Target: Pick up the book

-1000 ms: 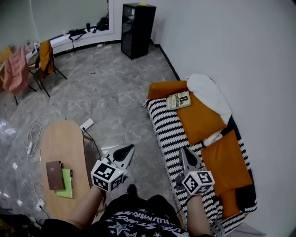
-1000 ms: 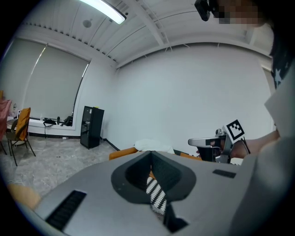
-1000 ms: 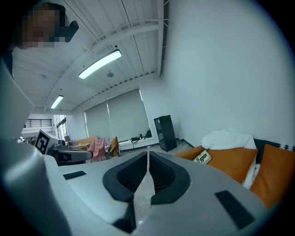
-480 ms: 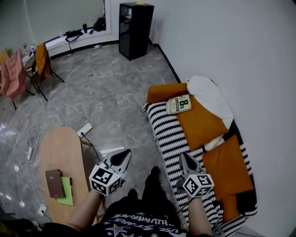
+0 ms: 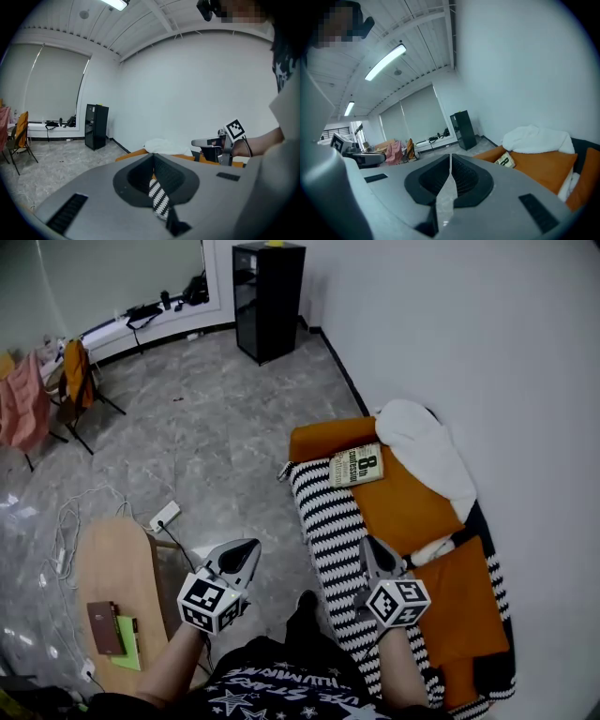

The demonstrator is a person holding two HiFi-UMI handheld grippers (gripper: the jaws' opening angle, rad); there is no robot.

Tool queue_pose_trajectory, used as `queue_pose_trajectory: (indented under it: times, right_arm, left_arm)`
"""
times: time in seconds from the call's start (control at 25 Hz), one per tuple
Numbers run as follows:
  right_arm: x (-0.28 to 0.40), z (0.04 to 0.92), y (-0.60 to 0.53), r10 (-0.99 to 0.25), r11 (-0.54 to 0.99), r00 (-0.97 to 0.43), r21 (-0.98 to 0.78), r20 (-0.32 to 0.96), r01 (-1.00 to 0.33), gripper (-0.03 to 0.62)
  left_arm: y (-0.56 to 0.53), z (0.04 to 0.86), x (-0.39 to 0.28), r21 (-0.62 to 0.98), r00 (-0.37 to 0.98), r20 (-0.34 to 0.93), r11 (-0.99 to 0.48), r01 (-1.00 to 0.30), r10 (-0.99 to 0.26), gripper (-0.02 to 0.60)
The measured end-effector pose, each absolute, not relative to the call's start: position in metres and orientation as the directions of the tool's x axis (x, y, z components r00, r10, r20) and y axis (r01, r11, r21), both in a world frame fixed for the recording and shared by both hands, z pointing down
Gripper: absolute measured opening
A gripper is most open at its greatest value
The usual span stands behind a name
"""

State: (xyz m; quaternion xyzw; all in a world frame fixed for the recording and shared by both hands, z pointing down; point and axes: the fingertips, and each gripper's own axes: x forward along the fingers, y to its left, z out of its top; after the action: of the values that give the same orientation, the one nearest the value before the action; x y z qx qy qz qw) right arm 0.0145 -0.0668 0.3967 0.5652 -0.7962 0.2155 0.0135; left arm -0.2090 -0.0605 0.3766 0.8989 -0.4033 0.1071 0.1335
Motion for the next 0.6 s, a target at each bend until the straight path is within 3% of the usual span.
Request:
queue_pose_trajectory:
  times: [0.6]
  right_arm:
    - [0.129,0.406,-0.141,-0.919,0.205,-0.32,-0.415,0.23,-0.887,0.029]
  left_arm:
    - [-0.144,0.356,-0.109,0.068,0.631,0.303,-0.644,-0.762,-0.714,0.006]
